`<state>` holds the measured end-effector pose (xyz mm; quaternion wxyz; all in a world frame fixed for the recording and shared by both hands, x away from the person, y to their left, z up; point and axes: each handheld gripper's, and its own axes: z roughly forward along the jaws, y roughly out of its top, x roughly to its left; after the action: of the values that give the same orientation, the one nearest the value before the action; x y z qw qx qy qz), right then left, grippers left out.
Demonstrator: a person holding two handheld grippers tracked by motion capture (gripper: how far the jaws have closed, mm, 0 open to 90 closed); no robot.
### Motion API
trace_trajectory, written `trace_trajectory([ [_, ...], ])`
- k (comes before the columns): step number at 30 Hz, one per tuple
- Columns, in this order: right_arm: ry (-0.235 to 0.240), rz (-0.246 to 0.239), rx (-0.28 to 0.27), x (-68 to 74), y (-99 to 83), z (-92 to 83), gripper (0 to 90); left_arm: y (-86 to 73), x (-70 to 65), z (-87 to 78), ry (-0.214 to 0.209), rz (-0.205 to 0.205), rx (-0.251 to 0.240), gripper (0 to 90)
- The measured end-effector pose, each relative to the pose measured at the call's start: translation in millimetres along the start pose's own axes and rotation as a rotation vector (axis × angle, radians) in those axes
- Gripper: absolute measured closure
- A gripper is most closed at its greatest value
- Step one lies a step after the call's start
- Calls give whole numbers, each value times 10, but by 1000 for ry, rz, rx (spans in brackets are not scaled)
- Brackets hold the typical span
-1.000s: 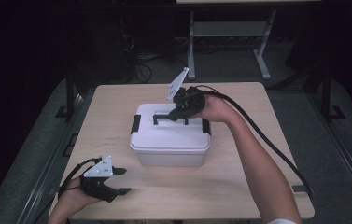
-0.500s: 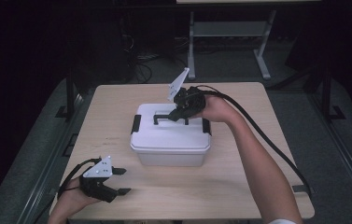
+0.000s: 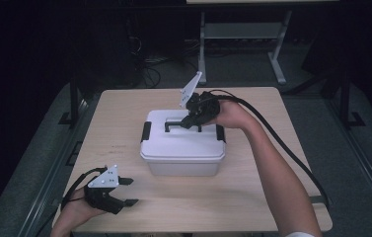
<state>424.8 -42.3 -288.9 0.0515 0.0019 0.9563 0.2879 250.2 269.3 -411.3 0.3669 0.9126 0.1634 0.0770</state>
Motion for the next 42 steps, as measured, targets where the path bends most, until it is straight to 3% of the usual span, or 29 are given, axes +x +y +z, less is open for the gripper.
trace_trajectory([
  [3,25,36,-2,-7,-3,1,719,-1,-2,2,0,-1,1,328],
  [7,44,60,0,6,-20,0,651,8,-11,6,-3,5,1,328],
  [10,39,71,-50,26,-57,-47,622,5,-18,5,-4,5,3,328],
  [16,28,86,-36,80,-108,-118,595,26,-25,14,-6,12,5,328],
  [19,11,84,-62,107,-133,-174,590,23,-26,16,-5,10,5,327],
  [28,-14,147,-75,174,-391,-331,568,22,-20,29,-6,7,9,327],
  [42,-72,193,-94,283,-686,-548,522,14,-17,44,-9,-4,16,325],
])
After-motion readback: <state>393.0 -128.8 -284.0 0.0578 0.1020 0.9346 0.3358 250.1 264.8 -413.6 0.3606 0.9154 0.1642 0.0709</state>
